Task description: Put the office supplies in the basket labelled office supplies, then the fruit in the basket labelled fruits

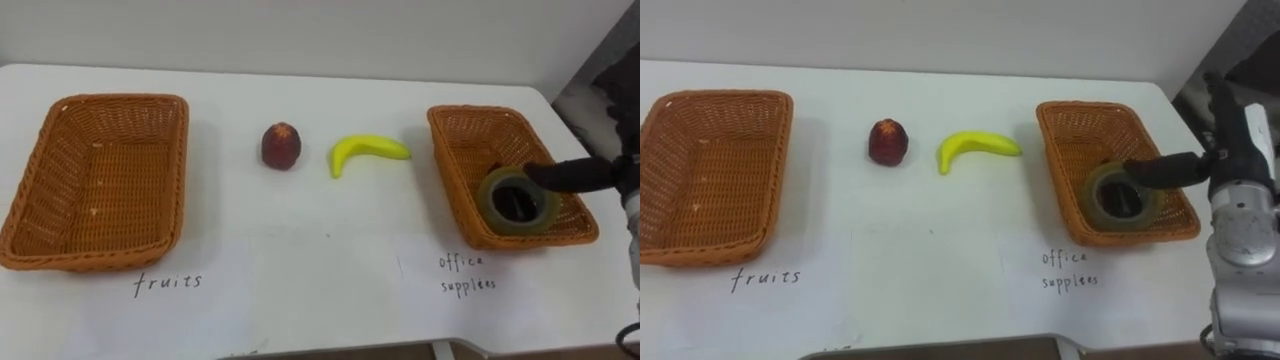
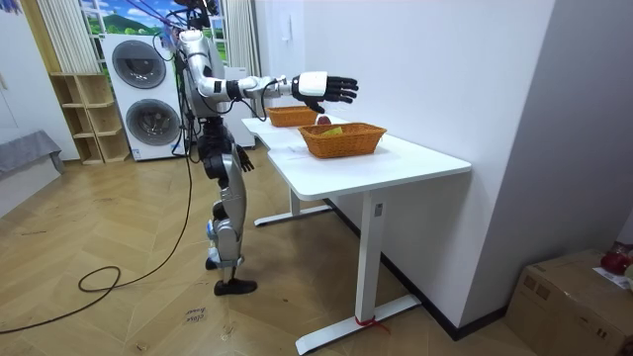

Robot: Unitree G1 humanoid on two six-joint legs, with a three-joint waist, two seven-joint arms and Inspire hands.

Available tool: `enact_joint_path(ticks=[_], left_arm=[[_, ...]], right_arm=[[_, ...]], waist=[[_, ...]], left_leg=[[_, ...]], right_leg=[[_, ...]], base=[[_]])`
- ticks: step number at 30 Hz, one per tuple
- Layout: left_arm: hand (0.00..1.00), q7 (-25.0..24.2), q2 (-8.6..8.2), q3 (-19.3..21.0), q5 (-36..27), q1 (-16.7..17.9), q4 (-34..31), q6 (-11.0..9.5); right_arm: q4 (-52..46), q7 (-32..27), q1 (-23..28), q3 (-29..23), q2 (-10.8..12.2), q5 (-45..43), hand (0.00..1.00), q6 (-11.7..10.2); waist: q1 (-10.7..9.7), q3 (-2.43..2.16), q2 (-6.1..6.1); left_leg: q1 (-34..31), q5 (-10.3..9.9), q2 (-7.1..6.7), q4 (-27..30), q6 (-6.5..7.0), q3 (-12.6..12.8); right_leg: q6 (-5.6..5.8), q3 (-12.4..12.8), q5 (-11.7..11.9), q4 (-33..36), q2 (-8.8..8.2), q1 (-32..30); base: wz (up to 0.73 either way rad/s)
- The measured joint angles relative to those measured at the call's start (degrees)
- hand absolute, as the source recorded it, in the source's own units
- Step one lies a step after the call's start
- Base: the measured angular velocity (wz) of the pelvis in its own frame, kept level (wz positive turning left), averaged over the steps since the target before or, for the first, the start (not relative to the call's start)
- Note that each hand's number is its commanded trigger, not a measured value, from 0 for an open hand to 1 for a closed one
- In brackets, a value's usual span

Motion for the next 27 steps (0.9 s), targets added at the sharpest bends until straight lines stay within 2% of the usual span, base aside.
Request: enact_joint_path(ticks=[7, 11, 13, 18, 22, 25, 27], left_arm=[[0.00, 0.01, 0.05, 0.02, 0.05, 1.35, -0.02, 0.03], [0.00, 0.04, 0.49, -0.04, 0.02, 2.07, -0.02, 0.03], [0.00, 0.08, 0.53, -0.33, 0.13, 2.31, 0.01, 0.03], [0.00, -0.03, 0.51, -0.31, 0.24, 2.56, 1.63, 0.08], [0.00, -0.05, 0.44, -0.30, 0.68, 3.07, 1.93, 0.13], [0.00, -0.13, 0.44, -0.27, 0.90, 3.56, 1.94, 0.69], [0.00, -0.13, 0.44, -0.31, 1.95, 3.46, 1.98, 1.28]], right_arm=[[-0.64, -1.74, -0.52, 0.00, -0.01, 2.11, 0.00, 0.00], [-0.65, -1.83, -1.70, 0.16, -0.01, 2.05, 0.00, 0.00], [-0.68, -1.83, -3.14, 0.19, -0.01, 1.18, 0.00, 0.00], [-4.40, -1.37, -3.90, 1.81, -0.01, 0.14, 0.00, 0.02], [-7.58, 0.56, -4.26, 2.35, -0.01, -0.59, 0.00, 0.04], [-10.76, 0.96, -5.72, 2.32, -0.04, -1.29, 0.00, 0.07], [-11.37, 0.95, -7.04, 2.37, -0.11, -2.66, 0.00, 0.07]], waist=[[0.65, -0.01, -0.25], [0.85, 0.22, -0.90], [0.95, 0.50, -1.50], [1.54, 0.06, -2.41], [2.02, 0.02, -2.47], [2.54, 0.25, -1.93], [2.75, 0.24, -1.83]], left_leg=[[0.12, -0.01, -0.09, -0.08, 0.00, -0.12], [0.02, -0.01, -0.14, 0.22, 0.00, -0.30], [-0.17, -0.01, -0.15, 0.45, 0.00, -0.30], [-0.07, -0.02, -0.06, 0.41, -0.02, -0.27], [0.05, -0.03, -0.07, 0.24, 0.00, -0.52], [-0.12, -0.05, 0.03, 0.21, 0.04, -0.75], [-0.62, -0.05, -0.05, 0.25, 0.04, -0.75]], right_leg=[[0.00, -0.27, -0.01, -0.16, -0.17, 0.50], [0.00, -0.66, -0.03, -0.24, -0.17, 0.60], [0.00, -0.70, -0.03, -0.25, -0.18, 0.47], [-0.01, -0.70, -0.03, -0.25, -0.08, 0.46], [-0.01, -0.68, -0.03, -0.25, -0.16, 0.49], [-0.01, -0.70, -0.03, -0.18, -0.24, 0.32], [-0.01, -0.72, -0.02, -0.11, -0.22, -0.11]], base=[[0.02], [0.03], [0.00], [0.00], [0.00], [0.00], [0.00]])
